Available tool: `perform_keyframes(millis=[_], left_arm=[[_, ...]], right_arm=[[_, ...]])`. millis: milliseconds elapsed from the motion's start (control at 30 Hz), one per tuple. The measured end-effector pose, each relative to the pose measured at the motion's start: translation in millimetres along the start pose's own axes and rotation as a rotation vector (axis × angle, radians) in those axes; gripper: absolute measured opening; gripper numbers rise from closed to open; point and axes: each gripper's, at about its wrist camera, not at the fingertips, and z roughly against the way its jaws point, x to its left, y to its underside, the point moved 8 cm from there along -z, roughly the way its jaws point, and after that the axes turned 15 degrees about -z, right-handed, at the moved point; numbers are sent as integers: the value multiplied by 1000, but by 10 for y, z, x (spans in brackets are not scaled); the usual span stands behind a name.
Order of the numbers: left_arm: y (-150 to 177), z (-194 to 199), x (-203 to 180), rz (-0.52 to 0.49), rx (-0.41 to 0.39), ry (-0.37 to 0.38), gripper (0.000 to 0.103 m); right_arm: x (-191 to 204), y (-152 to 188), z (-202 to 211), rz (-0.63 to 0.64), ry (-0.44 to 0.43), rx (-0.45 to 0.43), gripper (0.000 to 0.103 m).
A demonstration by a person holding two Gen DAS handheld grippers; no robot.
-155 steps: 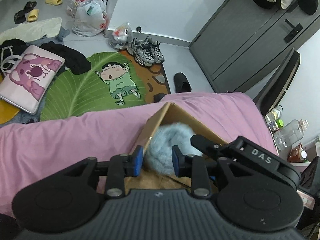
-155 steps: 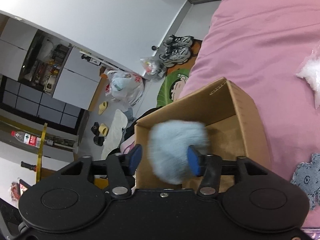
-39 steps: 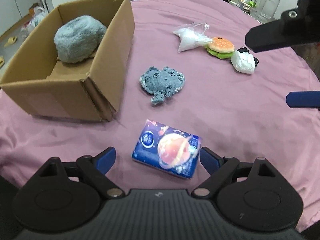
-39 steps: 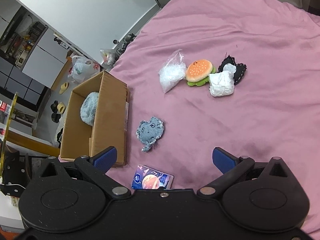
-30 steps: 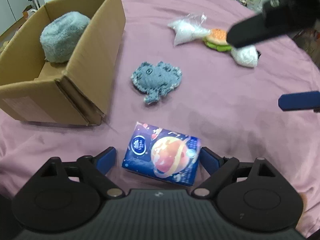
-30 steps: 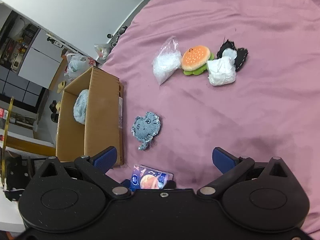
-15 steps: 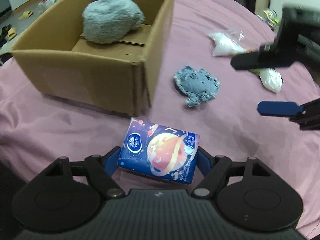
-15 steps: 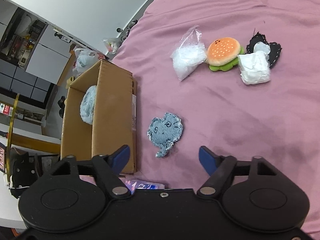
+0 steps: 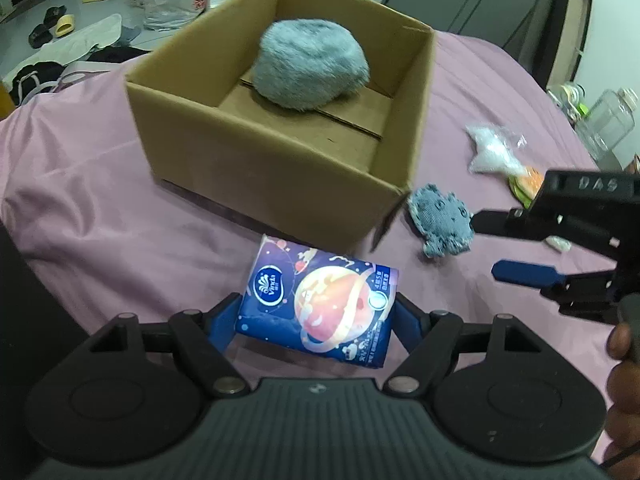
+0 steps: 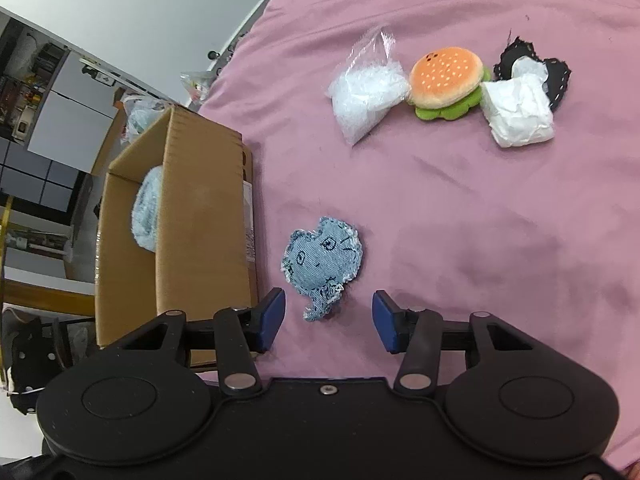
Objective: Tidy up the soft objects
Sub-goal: 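Grasp the flat grey-blue cat plush with the right gripper while left holds tissue pack, then carry the cat plush to the box with right gripper while left lifts tissue pack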
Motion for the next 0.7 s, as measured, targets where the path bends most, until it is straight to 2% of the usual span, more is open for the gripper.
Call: perform_keyframes(millis=[267,333,367,400,467,700], left_arm=[[-33,157,106,23,-20,6,77],[-40,211,141,24,-23,5,77],[-44,248,155,24,-28,4,77],[-59,271,170,20,-32,4,77],[-79,325,207,19,-37,0,77],[-169,443,265,46,-59,-2,77]], right_arm=[[36,35,-284,-11,46,23,46],[44,29,-354,-17,53,19,40],[55,37,-377,-17,59,16,31],[65,48,-391,-7,66,16,17],[88,62,-382,1,65,14,7],[64,129,-138,-30,23,0,3]])
